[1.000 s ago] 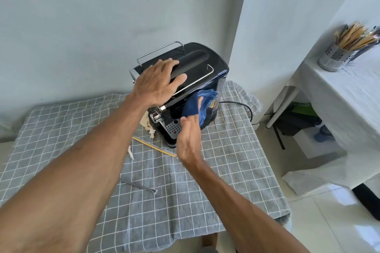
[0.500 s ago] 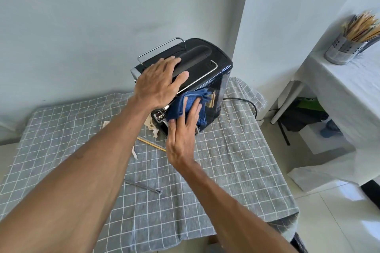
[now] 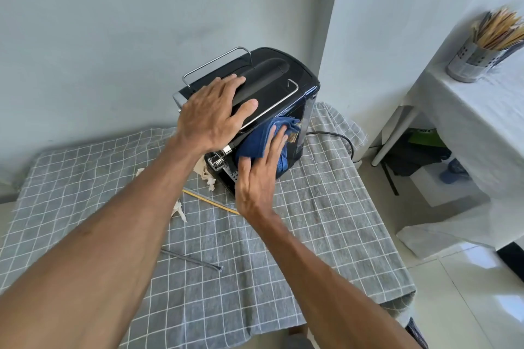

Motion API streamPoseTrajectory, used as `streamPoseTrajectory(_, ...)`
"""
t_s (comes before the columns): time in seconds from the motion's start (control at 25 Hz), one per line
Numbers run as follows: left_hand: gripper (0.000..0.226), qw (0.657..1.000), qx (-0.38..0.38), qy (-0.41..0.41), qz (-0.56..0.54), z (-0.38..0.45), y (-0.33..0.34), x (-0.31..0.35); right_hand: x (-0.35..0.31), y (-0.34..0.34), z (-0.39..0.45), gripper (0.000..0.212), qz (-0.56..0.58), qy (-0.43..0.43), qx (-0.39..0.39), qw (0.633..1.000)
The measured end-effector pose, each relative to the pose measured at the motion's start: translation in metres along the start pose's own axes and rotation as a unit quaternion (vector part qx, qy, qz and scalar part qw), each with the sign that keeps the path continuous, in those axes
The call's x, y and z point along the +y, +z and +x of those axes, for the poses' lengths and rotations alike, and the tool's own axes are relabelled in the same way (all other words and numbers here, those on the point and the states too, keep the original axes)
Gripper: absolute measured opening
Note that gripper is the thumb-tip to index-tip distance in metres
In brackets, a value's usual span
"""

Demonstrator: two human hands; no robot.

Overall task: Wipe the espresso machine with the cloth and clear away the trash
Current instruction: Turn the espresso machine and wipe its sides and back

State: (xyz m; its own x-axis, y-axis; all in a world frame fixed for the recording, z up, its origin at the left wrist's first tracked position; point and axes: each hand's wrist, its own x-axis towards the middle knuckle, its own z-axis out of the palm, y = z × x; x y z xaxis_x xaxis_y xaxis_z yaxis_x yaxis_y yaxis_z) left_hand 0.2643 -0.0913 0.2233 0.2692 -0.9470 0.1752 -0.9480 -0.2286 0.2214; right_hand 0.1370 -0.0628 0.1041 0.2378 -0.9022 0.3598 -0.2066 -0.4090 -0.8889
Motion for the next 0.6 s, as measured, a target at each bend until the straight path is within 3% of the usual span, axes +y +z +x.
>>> streamPoseTrajectory(0.16,0.076,1.0,-0.005,0.008,0.007,0.0,-0.002,-0.001,-0.004,-0.026,0.07,0.082,0.096,0.198,0.094,0.971)
streamPoseTrajectory(0.24,0.075,1.0,0.002,0.003,0.008,0.001,-0.003,0.001,-0.011,-0.025,0.088,0.083,0.083,0.195,0.1,0.972)
streamPoseTrajectory(0.44,0.072,1.0,0.005,0.003,-0.002,0.0,-0.005,0.003,-0.014,0.003,0.009,0.062,0.048,0.005,0.032,0.998)
streamPoseTrajectory(0.48,0.072,1.0,0.0,0.004,-0.004,0.0,-0.005,0.002,-0.007,0.002,0.008,0.067,0.049,0.026,0.025,0.998)
streamPoseTrajectory(0.6,0.072,1.0,-0.013,0.005,0.006,0.001,-0.006,0.001,0.0,-0.019,0.056,0.084,0.086,0.197,0.061,0.975)
